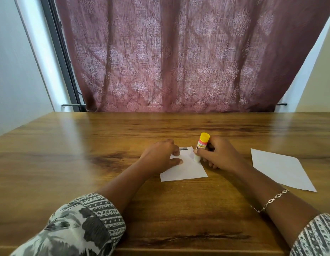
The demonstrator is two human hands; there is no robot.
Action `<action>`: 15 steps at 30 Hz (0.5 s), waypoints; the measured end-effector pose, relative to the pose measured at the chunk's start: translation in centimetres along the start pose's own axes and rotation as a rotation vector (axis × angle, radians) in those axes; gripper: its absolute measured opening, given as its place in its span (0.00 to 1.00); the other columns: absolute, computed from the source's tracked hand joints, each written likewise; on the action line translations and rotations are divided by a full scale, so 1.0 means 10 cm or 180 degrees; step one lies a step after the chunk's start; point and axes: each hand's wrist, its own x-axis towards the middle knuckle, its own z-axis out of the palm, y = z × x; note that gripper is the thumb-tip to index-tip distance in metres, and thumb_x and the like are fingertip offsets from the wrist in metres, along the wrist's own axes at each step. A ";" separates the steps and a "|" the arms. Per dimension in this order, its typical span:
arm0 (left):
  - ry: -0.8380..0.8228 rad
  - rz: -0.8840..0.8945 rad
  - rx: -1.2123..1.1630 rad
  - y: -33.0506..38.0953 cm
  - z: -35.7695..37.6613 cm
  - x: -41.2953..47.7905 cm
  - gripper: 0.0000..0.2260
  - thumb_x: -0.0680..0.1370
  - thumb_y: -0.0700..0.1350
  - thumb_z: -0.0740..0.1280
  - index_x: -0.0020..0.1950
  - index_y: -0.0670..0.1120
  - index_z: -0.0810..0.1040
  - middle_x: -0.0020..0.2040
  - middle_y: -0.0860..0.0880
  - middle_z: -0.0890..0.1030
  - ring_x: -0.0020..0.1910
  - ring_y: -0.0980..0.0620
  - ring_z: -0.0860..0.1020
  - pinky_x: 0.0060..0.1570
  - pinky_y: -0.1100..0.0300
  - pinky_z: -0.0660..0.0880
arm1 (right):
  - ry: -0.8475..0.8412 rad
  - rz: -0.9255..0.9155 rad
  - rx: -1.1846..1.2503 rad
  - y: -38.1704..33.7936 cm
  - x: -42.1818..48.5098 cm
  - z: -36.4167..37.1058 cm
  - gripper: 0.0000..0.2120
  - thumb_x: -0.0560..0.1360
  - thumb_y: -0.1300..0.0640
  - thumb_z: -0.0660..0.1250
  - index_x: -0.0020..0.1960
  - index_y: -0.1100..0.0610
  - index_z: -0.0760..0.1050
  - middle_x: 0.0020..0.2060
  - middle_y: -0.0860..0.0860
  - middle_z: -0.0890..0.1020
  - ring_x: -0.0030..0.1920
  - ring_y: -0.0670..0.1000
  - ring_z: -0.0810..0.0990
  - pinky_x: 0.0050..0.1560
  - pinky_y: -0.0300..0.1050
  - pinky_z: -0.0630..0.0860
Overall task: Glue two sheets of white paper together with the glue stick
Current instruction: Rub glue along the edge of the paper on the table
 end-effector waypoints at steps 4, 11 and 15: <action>0.0008 -0.0008 -0.0002 0.00 0.00 0.00 0.16 0.76 0.51 0.64 0.60 0.47 0.75 0.61 0.48 0.75 0.57 0.49 0.73 0.48 0.61 0.69 | -0.0054 -0.0042 0.0000 -0.02 -0.04 -0.01 0.06 0.72 0.52 0.66 0.42 0.54 0.71 0.33 0.48 0.76 0.33 0.48 0.74 0.37 0.44 0.73; -0.0006 -0.0010 -0.0010 0.00 0.00 -0.01 0.15 0.76 0.51 0.64 0.60 0.46 0.75 0.61 0.47 0.75 0.57 0.49 0.73 0.46 0.62 0.68 | -0.0084 -0.0124 0.0067 -0.03 -0.07 -0.02 0.10 0.71 0.53 0.67 0.36 0.47 0.67 0.33 0.46 0.74 0.36 0.49 0.74 0.43 0.49 0.75; -0.0008 -0.0006 -0.0021 0.00 -0.01 -0.01 0.15 0.76 0.51 0.64 0.60 0.46 0.75 0.61 0.47 0.75 0.57 0.49 0.73 0.48 0.60 0.69 | -0.0127 -0.0168 0.0131 -0.02 -0.08 -0.02 0.10 0.71 0.53 0.68 0.36 0.46 0.68 0.33 0.46 0.74 0.37 0.49 0.74 0.41 0.46 0.73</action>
